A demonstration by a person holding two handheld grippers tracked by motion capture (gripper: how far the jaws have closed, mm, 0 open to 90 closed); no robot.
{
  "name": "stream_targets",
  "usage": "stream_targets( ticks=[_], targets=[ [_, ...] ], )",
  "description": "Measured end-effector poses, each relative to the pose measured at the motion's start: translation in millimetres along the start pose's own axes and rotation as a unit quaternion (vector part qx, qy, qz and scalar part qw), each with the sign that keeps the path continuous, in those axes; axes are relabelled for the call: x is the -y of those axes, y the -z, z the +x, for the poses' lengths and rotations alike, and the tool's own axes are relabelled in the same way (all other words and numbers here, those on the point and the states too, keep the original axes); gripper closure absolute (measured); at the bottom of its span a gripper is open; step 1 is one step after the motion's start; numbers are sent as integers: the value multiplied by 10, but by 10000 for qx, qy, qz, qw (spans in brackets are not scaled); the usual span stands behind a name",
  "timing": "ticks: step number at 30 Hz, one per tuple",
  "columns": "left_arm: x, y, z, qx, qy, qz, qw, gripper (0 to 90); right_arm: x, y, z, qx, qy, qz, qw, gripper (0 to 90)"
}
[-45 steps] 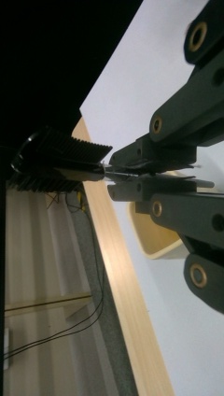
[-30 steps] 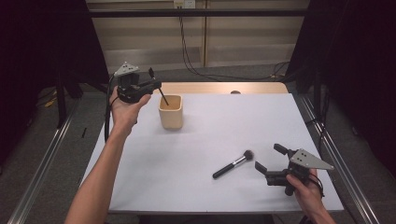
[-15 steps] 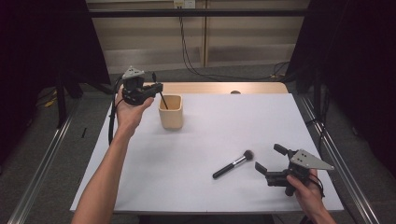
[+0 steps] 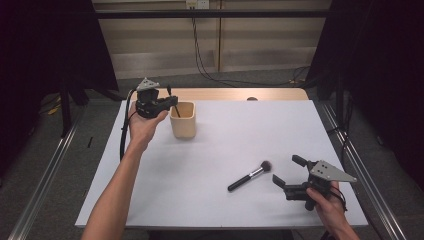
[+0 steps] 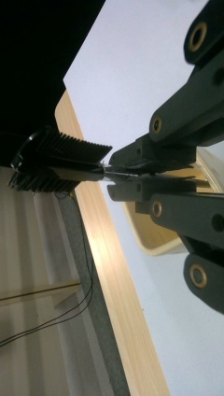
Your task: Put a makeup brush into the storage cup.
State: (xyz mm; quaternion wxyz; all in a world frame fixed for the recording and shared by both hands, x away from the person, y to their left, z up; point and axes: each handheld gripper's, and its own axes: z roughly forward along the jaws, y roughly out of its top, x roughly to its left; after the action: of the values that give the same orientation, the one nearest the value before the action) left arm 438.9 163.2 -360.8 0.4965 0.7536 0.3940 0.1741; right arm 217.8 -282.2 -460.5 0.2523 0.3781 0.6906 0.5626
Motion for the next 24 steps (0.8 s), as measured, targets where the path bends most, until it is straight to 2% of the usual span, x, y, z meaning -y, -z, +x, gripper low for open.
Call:
stream_targets(
  ticks=[3,11,12,20,24],
  targets=[
    [27,-22,3,-9,60,-42,10000,856,1,1,4,-27,-2,-4,10000,0],
    [71,-45,-5,-12,27,8,10000,855,1,-3,8,-29,-2,-5,10000,0],
    [74,-42,0,-3,-22,73,10000,856,1,-3,9,-28,-3,-4,10000,0],
    [124,-74,23,10,118,133,9998,853,5,-3,6,-26,-9,5,10000,0],
    [154,-88,14,10,117,140,9998,849,6,-5,7,-21,-15,10,10000,0]
  ],
)
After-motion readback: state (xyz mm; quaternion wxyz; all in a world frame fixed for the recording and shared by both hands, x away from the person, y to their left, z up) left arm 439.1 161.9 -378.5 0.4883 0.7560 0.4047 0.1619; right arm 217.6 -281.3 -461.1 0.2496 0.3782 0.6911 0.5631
